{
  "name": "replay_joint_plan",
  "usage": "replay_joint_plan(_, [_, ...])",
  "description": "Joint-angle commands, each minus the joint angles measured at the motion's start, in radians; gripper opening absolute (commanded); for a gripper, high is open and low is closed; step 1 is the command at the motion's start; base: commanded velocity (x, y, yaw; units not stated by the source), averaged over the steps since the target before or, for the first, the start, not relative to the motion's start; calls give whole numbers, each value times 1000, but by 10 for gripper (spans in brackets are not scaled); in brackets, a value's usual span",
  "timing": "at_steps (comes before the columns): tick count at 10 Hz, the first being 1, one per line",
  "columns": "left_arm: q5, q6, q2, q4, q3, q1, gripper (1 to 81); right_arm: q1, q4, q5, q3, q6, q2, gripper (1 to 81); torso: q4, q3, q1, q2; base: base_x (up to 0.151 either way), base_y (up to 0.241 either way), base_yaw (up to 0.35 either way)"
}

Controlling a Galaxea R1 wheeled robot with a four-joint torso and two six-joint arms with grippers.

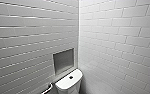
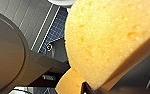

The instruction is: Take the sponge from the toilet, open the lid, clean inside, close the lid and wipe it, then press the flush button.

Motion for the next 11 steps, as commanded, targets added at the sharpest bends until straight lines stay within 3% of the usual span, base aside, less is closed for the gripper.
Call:
replay_joint_plan(1, [51,4,1,-10,-4,-61,811,38,-26,-73,-30,-5,8,10,0,0,0,0,0,0,0])
replay_joint_plan(6, [51,4,22,-10,-44,-61,811,47,-47,-136,-135,-6,73,10,0,1,0,0,0,0,0])
replay_joint_plan(7, [51,4,22,-10,-44,-61,811,45,-49,-137,-151,-6,85,10,0,1,-64,100,0,0,0])
replay_joint_plan(11, [51,4,19,-8,-44,-60,811,48,-49,-179,-235,-8,143,10,0,1,-111,172,0,0,0])
